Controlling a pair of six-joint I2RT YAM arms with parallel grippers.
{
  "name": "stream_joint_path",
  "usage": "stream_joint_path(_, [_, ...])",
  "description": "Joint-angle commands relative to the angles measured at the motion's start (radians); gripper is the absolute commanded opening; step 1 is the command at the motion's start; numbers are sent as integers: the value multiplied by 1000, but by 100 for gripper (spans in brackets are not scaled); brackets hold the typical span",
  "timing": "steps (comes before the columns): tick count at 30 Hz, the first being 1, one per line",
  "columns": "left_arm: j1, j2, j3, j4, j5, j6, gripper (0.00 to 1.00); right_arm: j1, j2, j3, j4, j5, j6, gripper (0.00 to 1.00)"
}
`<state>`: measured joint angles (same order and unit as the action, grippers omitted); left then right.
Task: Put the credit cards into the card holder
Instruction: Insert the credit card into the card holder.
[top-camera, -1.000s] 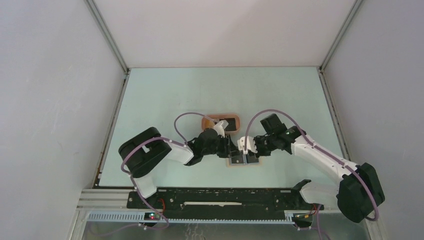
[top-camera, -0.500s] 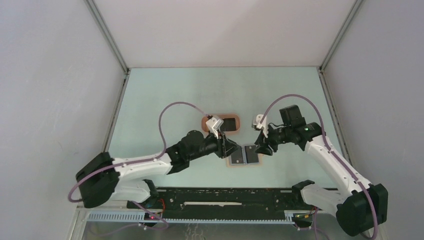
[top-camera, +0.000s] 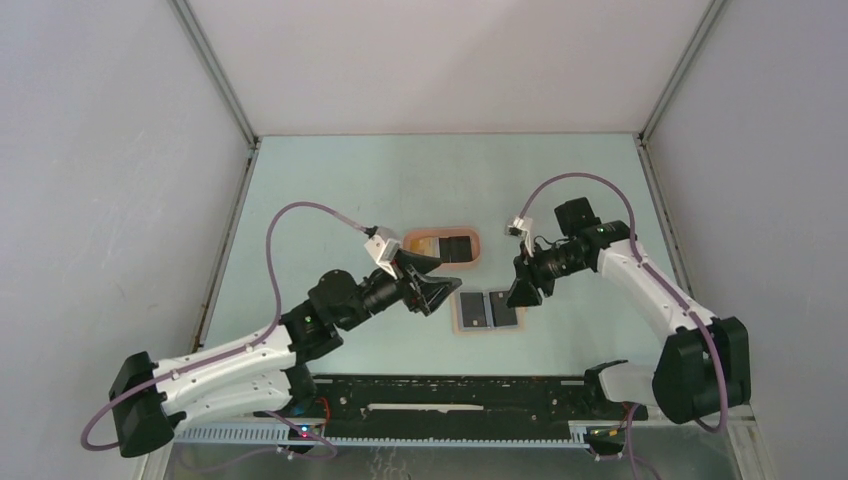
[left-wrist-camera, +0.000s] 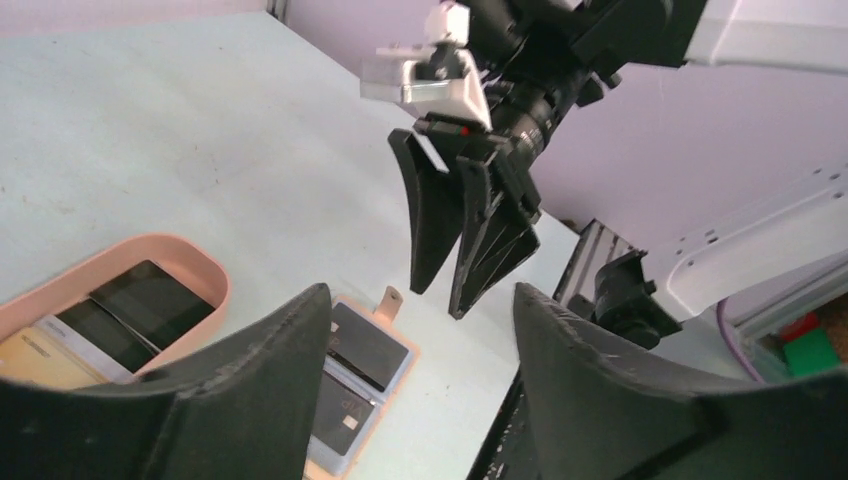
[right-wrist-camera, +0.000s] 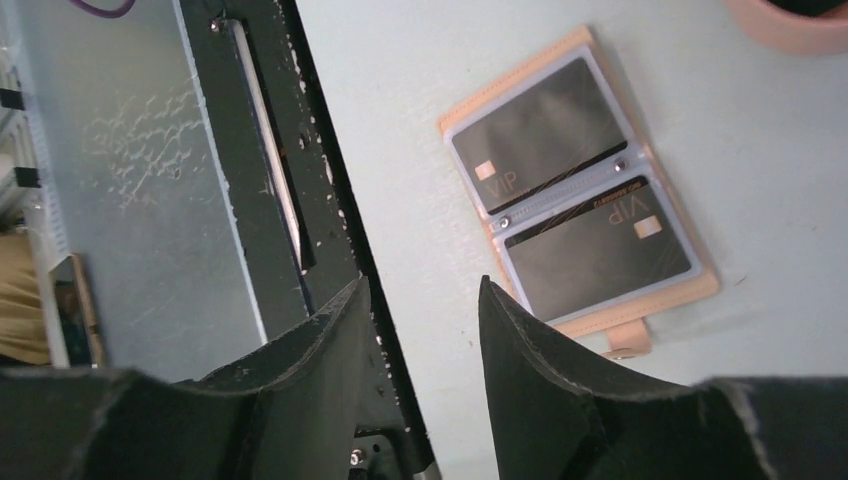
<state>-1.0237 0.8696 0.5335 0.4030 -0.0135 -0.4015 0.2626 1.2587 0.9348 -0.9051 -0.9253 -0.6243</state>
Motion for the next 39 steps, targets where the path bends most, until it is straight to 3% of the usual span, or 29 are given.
stream_joint_path(1, [-3,-33,-58,29,-52,19,82,26,57,29,-27,27,77,53])
stream_joint_path(2, [-3,-33,-76,55,-60,-2,94,33,71,28,-18,43,92,53])
stream_joint_path(3, [-3,-29,-92,76,-78,-35,99,41,88,28,-6,58,108,53])
stream_joint_path(8, [-1,45,-120,107,-121,-133,100,54,176,25,49,114,203,52])
stream_joint_path(18, [-1,248,-127,242,-81,-217,83,37,315,39,99,216,313,50])
stream_joint_path(27, [-1,411,-94,338,-67,-237,75,-35,399,62,98,230,347,48])
stream_joint_path(39, [-1,576,-62,416,-36,-264,71,-78,487,86,83,198,347,48])
